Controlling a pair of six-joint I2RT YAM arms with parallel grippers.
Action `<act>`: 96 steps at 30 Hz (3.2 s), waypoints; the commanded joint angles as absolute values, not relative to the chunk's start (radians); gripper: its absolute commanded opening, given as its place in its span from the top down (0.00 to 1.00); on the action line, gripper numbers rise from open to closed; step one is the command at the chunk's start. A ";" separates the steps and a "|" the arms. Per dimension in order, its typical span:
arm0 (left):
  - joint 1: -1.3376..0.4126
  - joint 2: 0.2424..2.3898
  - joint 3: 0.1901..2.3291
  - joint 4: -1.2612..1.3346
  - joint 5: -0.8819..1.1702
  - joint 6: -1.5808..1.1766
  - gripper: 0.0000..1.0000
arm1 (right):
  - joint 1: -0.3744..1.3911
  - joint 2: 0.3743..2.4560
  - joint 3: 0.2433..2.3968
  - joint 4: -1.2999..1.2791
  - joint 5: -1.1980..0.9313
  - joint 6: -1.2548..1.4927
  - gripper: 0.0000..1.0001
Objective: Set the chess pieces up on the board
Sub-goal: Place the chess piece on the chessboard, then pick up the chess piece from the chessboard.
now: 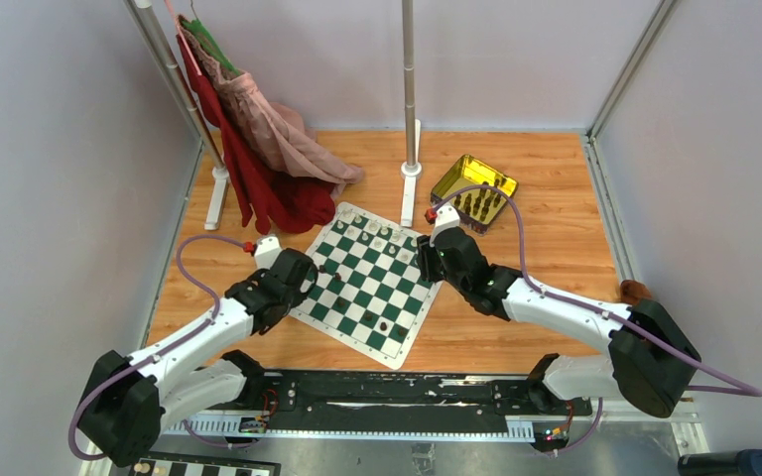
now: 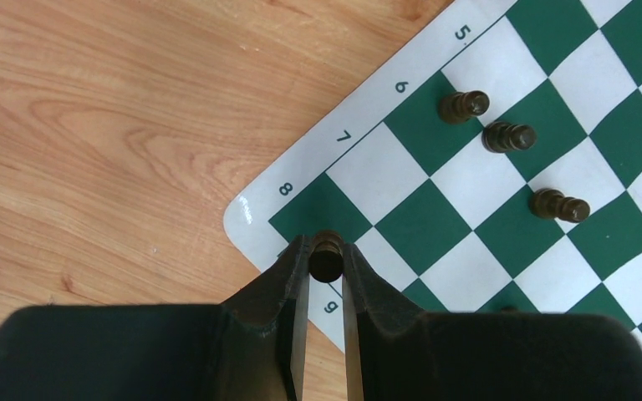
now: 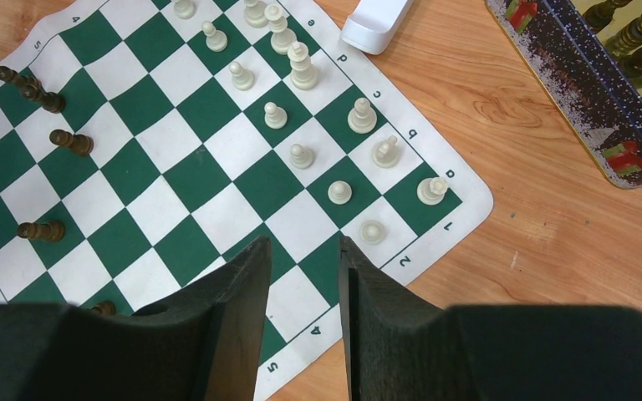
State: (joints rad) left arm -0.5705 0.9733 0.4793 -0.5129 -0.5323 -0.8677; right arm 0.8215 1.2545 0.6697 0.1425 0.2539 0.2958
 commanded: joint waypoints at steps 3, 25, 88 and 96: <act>-0.549 0.981 0.455 -0.460 -0.518 -0.864 1.00 | 0.807 1.252 0.661 0.161 0.247 0.312 0.60; -0.545 1.002 0.431 -0.452 -0.542 -0.874 1.00 | 0.806 1.256 0.655 0.167 0.242 0.319 0.60; -0.467 1.287 0.617 -0.087 -0.419 -0.601 0.51 | 0.807 1.295 0.667 0.173 0.247 0.314 0.60; -0.453 1.335 0.635 -0.077 -0.382 -0.601 0.53 | 0.807 1.308 0.673 0.173 0.249 0.311 0.60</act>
State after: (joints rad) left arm -0.4664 1.3148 0.6044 -0.1101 -0.4072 -0.6086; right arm 0.8215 1.2964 0.6624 0.1581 0.2359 0.3141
